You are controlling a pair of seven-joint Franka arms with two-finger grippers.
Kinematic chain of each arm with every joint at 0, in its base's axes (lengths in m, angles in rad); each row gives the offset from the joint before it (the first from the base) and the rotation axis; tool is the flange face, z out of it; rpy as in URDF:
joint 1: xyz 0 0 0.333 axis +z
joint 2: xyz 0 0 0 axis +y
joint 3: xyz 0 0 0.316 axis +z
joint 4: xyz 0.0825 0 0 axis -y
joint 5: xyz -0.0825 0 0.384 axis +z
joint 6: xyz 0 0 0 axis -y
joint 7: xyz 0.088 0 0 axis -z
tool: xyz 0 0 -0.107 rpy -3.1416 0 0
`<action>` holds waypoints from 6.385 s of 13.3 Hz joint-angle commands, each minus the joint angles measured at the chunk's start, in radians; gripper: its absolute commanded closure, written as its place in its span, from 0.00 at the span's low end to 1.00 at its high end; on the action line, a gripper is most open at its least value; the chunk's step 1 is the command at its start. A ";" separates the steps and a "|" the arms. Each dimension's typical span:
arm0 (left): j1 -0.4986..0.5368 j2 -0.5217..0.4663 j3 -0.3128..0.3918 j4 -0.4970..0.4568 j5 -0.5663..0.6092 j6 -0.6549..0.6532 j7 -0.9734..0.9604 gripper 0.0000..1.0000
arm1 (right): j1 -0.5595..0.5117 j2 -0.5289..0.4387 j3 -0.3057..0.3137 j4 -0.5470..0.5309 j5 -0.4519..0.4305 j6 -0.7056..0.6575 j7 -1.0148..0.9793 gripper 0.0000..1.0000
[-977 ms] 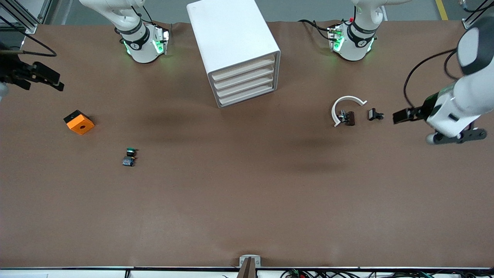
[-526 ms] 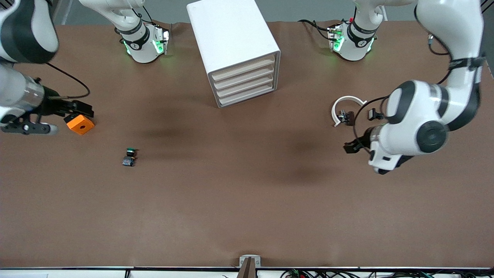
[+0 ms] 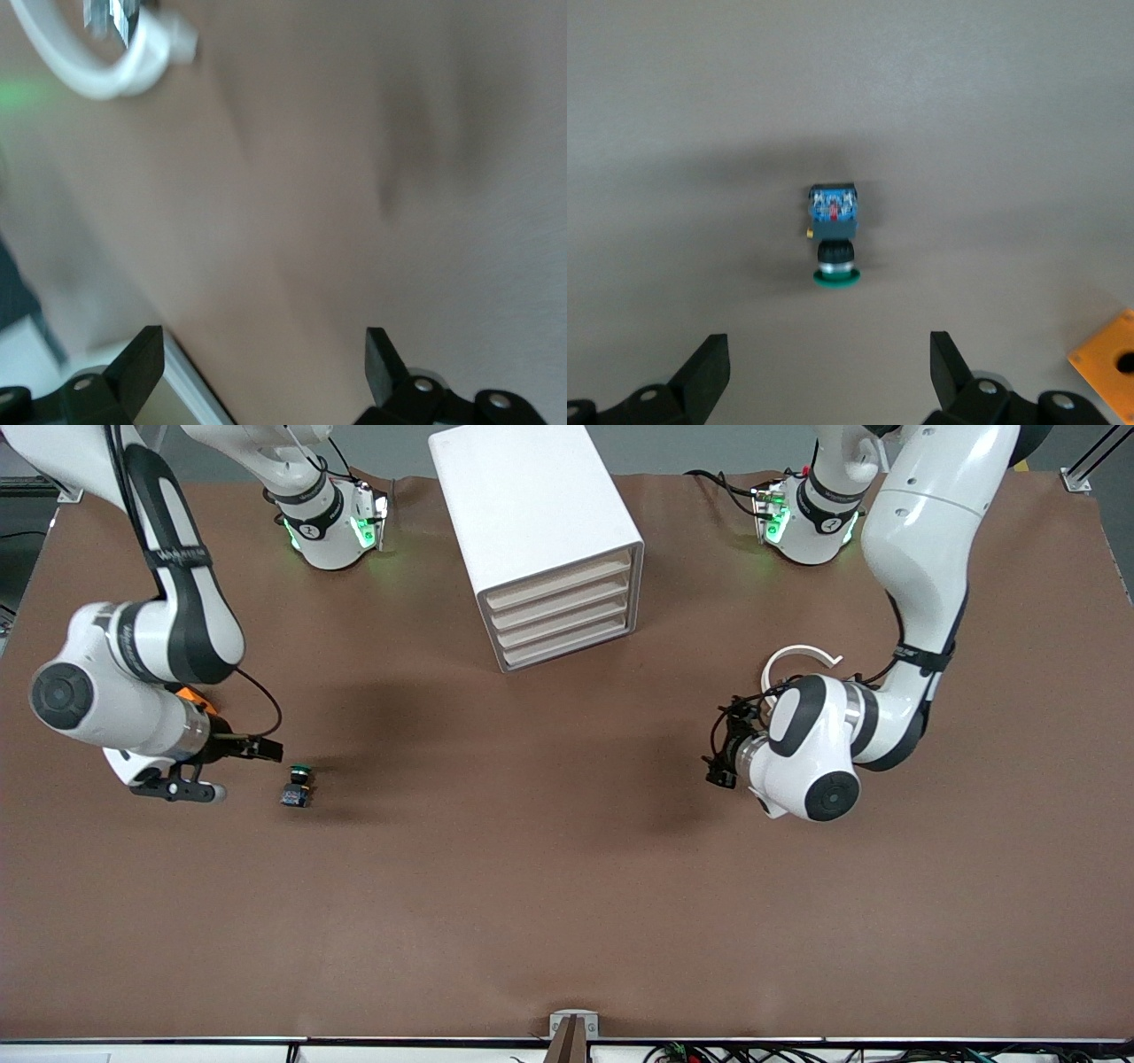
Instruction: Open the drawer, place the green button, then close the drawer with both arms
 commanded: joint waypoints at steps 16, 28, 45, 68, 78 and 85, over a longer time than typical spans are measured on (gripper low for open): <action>-0.260 0.189 0.004 0.028 -0.590 -0.141 -0.524 0.51 | 0.021 0.267 -0.007 0.053 -0.032 0.210 0.131 0.00; -0.343 0.215 0.002 0.029 -0.615 -0.150 -0.524 0.88 | 0.024 0.244 -0.005 0.070 -0.030 0.195 0.120 0.87; -0.213 0.218 0.061 0.115 -0.609 -0.148 -0.523 0.96 | 0.269 0.017 0.002 0.379 -0.015 -0.613 0.601 0.86; 0.014 0.028 0.070 0.382 0.219 -0.366 0.553 0.00 | 0.803 0.219 0.001 0.447 0.249 -0.250 1.766 0.90; 0.027 -0.190 -0.045 -0.010 0.325 0.073 0.985 0.00 | 0.906 0.288 0.001 0.427 0.249 -0.226 1.823 0.89; -0.007 -0.178 -0.146 -0.208 0.324 0.321 0.984 0.00 | 0.912 0.308 0.002 0.429 0.247 -0.205 1.821 0.26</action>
